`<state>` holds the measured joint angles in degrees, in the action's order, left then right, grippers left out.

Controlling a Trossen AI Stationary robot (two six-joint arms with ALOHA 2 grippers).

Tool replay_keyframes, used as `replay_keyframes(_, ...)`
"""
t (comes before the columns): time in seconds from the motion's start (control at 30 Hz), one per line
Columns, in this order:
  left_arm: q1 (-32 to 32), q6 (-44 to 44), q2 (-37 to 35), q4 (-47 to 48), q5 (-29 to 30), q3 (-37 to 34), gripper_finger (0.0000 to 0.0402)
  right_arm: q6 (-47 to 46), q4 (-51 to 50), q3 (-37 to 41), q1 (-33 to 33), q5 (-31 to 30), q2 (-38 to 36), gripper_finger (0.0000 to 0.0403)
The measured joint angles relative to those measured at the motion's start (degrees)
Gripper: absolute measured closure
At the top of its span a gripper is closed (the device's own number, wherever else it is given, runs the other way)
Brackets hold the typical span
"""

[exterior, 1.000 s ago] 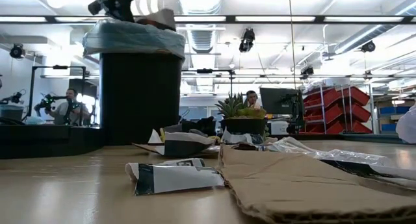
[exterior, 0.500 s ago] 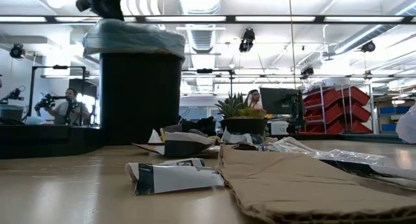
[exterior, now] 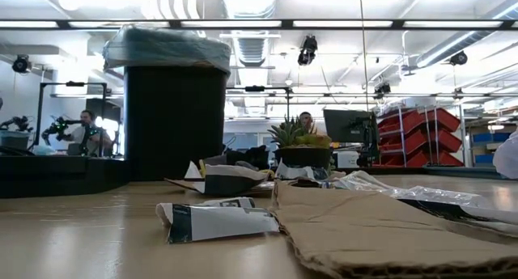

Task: Place trash/remove bag and relplace
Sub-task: Put the brown cardboard into the trash bin

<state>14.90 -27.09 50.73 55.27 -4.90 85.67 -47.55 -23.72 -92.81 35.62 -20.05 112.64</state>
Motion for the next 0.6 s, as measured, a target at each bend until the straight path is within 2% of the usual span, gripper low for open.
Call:
replay_keyframes(0.13, -9.3, -4.7, -3.7, -4.8, 0.2, -4.1, 0.0165, 0.5, -0.5, 0.3, -0.6, -0.5, 2.3, 0.0286)
replay_keyframes(0.23, -18.0, -7.1, -6.6, -9.9, 4.4, -8.8, 0.0167, -2.8, -0.5, 0.3, -1.1, 0.9, 4.2, 0.0294)
replay_keyframes(0.43, -38.3, -7.8, -10.2, -26.6, 18.1, -21.2, 0.0180, -4.9, -2.0, 0.3, -1.2, 7.8, 7.3, 0.0311)
replay_keyframes(0.6, -54.0, -3.1, -7.6, -43.5, 31.1, -28.6, 0.0187, -4.4, -6.4, 0.3, -1.3, 9.6, 8.0, 0.0329)
